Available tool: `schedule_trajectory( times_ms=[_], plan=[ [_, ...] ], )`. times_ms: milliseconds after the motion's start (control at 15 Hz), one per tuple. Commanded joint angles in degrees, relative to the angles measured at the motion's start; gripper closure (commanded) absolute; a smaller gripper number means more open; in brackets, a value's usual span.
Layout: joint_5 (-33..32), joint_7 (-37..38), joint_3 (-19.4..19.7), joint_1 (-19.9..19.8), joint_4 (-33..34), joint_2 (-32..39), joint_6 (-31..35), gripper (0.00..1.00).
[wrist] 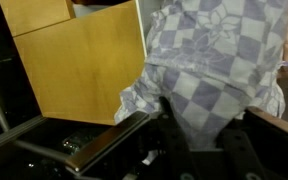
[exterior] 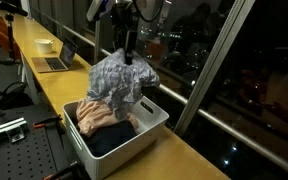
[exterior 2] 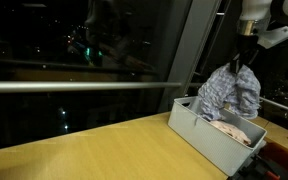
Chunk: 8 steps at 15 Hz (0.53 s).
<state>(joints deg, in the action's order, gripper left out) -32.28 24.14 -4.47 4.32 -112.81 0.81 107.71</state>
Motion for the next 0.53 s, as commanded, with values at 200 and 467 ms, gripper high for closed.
schedule_trajectory(
  times_ms=[200, 467],
  plan=[
    [6.7, -7.2, 1.8, -1.1, 0.1, 5.4, 16.1, 0.94],
    [12.1, -9.9, 2.2, -1.3, -3.2, 6.7, 19.9, 0.45]
  ],
)
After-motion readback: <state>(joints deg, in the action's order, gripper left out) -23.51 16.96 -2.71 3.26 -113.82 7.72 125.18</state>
